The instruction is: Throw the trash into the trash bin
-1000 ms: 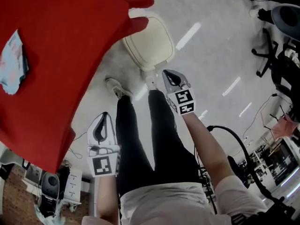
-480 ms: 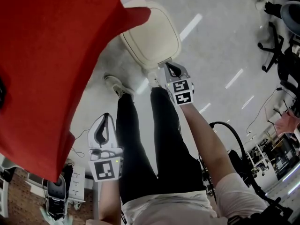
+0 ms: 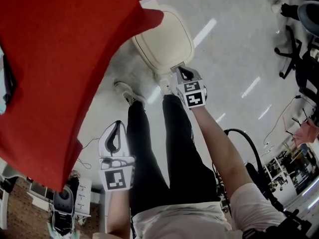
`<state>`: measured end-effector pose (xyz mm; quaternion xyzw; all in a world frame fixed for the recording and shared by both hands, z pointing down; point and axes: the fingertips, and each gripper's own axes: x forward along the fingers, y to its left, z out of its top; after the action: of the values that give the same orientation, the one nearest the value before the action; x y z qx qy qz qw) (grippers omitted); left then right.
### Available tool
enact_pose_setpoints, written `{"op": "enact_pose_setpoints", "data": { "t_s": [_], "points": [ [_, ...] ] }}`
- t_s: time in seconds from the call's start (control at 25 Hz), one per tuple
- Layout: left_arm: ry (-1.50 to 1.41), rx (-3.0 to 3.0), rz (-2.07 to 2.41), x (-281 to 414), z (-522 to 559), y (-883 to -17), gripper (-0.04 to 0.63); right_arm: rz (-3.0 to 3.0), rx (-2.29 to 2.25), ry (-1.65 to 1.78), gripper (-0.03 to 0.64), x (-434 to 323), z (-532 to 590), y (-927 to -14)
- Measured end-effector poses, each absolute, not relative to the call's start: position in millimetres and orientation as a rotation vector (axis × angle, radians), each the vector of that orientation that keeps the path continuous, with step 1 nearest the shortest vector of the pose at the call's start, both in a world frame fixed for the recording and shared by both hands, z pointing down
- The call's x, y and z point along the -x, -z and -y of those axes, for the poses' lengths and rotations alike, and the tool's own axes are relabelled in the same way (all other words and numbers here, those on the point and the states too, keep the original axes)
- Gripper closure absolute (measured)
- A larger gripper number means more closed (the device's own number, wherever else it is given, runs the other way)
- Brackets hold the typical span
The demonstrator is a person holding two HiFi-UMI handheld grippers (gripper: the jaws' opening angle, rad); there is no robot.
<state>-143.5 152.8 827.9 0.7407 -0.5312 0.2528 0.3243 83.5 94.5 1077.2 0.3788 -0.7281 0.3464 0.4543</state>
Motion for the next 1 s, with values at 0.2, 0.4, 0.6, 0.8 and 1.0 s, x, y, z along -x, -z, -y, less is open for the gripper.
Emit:
{"op": "enact_pose_setpoints", "data": {
  "t_s": [0.2,0.4,0.6,0.8,1.0],
  "points": [
    [-0.656,-1.931,1.396,140,-159,-832,0.591,1.830,-1.002,-0.788,0.615,-84,-89,-1074],
    [-0.660,-1.929,1.398,131,-165,-834,0.591,1.822,-0.969,-0.813,0.615,-90,-88,-1079],
    [-0.635,-1.940,1.428,140,-164,-809,0.591,1.847,-0.966,-0.804,0.615,-88,-80,-1048],
    [-0.602,-1.960,1.472,149,-151,-763,0.591,1.933,-0.966,-0.746,0.615,-79,-63,-978],
    [-0.592,-2.026,1.473,143,-142,-715,0.591,1.998,-0.969,-0.718,0.615,-76,-54,-899]
  ]
}}
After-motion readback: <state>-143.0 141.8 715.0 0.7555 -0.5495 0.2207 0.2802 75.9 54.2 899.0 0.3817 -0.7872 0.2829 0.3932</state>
